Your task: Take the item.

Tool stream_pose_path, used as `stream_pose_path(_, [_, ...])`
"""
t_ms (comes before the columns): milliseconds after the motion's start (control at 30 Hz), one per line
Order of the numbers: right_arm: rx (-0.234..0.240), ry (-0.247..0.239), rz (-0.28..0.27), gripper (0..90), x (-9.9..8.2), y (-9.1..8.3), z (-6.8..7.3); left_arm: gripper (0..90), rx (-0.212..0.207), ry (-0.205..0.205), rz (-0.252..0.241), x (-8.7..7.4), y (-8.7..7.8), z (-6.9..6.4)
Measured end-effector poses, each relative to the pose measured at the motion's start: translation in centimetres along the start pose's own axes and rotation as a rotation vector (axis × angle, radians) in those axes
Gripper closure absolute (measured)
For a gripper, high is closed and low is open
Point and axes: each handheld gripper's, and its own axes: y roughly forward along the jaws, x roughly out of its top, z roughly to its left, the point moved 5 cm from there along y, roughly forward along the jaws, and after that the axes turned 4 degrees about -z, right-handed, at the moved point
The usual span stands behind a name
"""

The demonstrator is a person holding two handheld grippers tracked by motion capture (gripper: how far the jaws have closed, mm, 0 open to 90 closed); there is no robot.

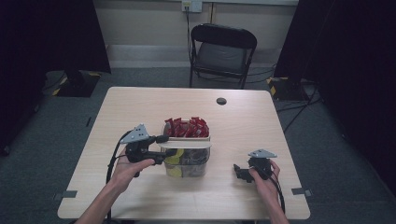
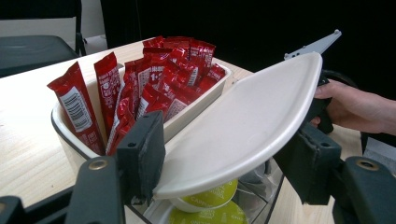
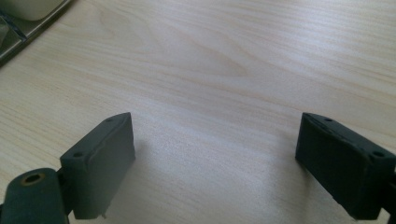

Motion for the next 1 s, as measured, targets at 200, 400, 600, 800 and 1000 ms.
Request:
stream_pose_path(200, [0.000, 0.000, 0.000, 11.1, 0.00, 0.00, 0.00, 35.3, -0.003, 0.000, 0.001, 0.01, -0.02, 0.00])
stream_pose_path(400, [0.000, 0.000, 0.000, 11.1, 0.00, 0.00, 0.00, 35.2, 0.000, 0.000, -0.001, 0.01, 0.01, 0.00])
stream_pose_path(600, [0.000, 0.000, 0.000, 11.1, 0.00, 0.00, 0.00, 35.2, 0.000, 0.000, 0.002, -0.01, 0.01, -0.03])
stream_pose_path(800, [0.000, 0.000, 0.000, 11.1, 0.00, 0.00, 0.00, 35.2, -0.002, 0.003, 0.006, -0.03, -0.01, -0.04])
stream_pose_path(1000, [0.000, 0.000, 0.000, 11.1, 0.00, 0.00, 0.00, 35.1, -0.003, 0.001, 0.000, -0.03, 0.03, -0.05])
